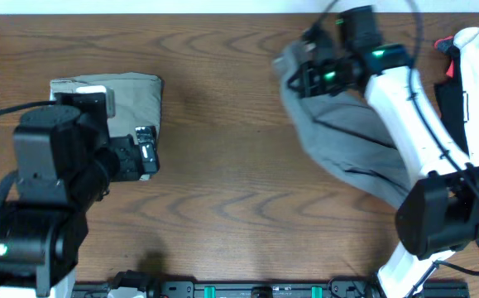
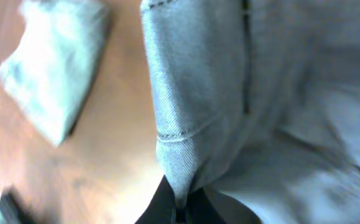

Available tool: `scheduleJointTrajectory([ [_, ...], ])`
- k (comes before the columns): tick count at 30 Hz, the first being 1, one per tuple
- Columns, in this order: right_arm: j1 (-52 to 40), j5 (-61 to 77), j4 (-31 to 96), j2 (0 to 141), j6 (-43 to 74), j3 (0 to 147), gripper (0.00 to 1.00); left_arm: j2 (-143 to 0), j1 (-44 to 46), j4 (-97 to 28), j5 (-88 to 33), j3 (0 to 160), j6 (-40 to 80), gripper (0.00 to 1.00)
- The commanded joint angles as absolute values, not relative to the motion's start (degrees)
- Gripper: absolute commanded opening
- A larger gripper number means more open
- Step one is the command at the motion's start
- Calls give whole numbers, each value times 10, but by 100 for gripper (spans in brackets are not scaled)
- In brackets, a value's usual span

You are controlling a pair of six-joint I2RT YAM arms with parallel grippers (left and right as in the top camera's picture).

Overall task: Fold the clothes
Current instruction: 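Drag the grey trousers with the right gripper toward the table center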

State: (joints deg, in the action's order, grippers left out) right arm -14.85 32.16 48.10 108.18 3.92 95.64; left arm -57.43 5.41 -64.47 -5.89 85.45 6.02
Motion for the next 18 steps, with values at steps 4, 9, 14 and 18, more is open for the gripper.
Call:
scheduleJointTrajectory([
  [4,-205,229,490,1018,-11,961,1,-568,55,-646,-44,868,57,98],
  [9,-243,231,570,1017,-131,961,39,-575,55,-646,-44,868,57,98],
  [14,-246,156,589,1017,-126,961,34,-592,55,-647,-44,868,57,98],
  [18,-214,86,571,1017,3,961,47,-623,55,-647,-64,867,57,98],
])
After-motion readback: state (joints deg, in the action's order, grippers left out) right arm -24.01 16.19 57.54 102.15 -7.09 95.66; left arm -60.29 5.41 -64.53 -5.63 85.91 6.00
